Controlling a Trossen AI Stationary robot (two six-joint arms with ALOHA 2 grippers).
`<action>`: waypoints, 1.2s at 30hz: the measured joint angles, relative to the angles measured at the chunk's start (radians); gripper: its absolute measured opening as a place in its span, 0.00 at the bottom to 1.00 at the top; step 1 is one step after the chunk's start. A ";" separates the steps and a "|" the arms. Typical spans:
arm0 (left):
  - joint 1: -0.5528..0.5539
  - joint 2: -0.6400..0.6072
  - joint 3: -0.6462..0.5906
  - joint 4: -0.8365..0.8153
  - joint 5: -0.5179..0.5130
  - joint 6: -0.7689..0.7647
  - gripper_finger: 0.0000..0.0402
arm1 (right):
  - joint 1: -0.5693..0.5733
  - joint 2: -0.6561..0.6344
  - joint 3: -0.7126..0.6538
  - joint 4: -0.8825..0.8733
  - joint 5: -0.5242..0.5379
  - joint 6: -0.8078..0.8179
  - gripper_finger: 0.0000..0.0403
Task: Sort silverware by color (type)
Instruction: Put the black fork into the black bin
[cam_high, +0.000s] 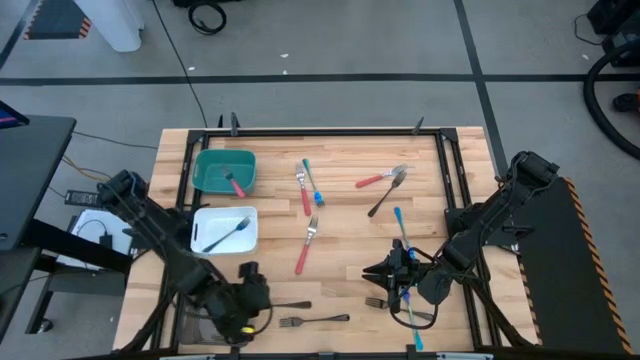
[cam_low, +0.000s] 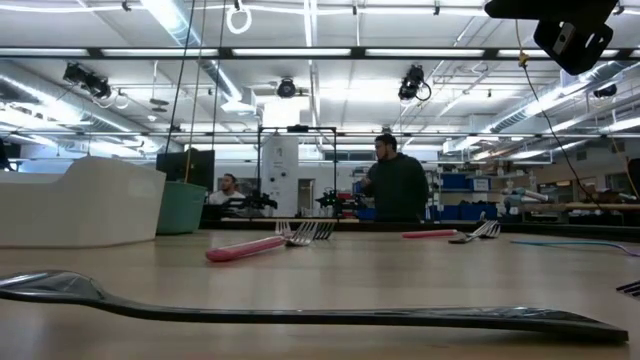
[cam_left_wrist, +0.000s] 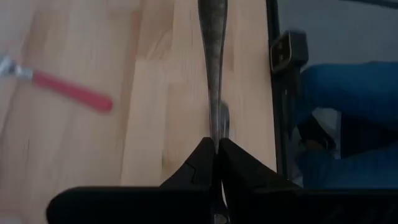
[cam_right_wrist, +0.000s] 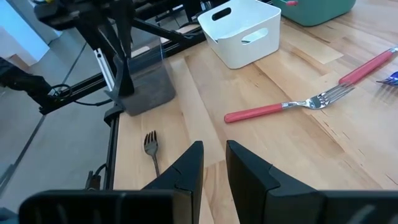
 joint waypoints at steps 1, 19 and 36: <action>-0.018 -0.006 0.000 -0.011 -0.002 -0.030 0.06 | 0.000 0.000 0.000 0.000 0.000 0.000 0.19; -0.402 -0.021 0.000 -0.271 -0.071 -0.679 0.06 | 0.001 0.000 0.000 0.009 0.000 0.045 0.19; -0.444 0.042 0.000 -0.444 0.015 -0.982 0.06 | 0.001 0.000 0.000 0.006 -0.006 0.043 0.19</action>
